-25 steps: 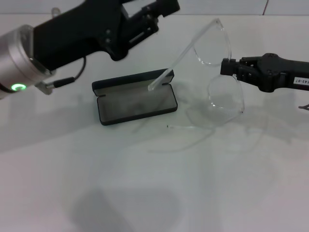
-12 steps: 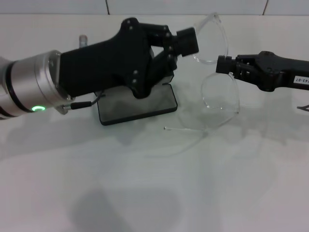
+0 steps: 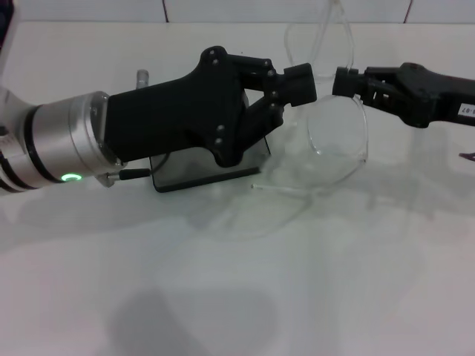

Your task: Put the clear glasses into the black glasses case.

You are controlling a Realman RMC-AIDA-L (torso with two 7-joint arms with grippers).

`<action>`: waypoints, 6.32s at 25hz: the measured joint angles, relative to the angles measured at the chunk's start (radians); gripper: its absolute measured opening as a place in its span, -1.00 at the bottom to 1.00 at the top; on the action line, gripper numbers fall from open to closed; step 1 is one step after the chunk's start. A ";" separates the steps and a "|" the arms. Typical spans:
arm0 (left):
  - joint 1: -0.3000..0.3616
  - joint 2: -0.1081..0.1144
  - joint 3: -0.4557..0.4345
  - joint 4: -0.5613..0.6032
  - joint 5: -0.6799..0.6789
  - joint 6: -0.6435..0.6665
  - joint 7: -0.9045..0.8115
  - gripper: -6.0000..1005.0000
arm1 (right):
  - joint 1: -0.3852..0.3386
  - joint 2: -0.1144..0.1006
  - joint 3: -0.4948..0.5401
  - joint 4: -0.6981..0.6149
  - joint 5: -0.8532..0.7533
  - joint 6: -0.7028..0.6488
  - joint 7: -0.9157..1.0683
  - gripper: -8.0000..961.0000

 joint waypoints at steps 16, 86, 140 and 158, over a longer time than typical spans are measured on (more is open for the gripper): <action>-0.029 -0.002 0.030 -0.036 -0.010 -0.003 0.038 -0.89 | 0.013 0.000 -0.008 0.000 0.041 -0.043 -0.002 -0.84; 0.008 -0.002 0.171 -0.060 -0.222 0.007 0.192 -0.89 | 0.003 0.008 0.098 0.235 0.347 0.095 -0.035 -0.84; 0.200 0.066 0.222 -0.069 -0.168 0.033 0.109 -0.89 | 0.207 -0.007 -0.265 -0.521 -0.479 0.158 0.221 -0.85; 0.248 0.058 0.173 -0.074 -0.153 0.036 0.105 -0.89 | 0.491 0.014 -0.950 -0.496 -0.780 0.459 0.446 -0.84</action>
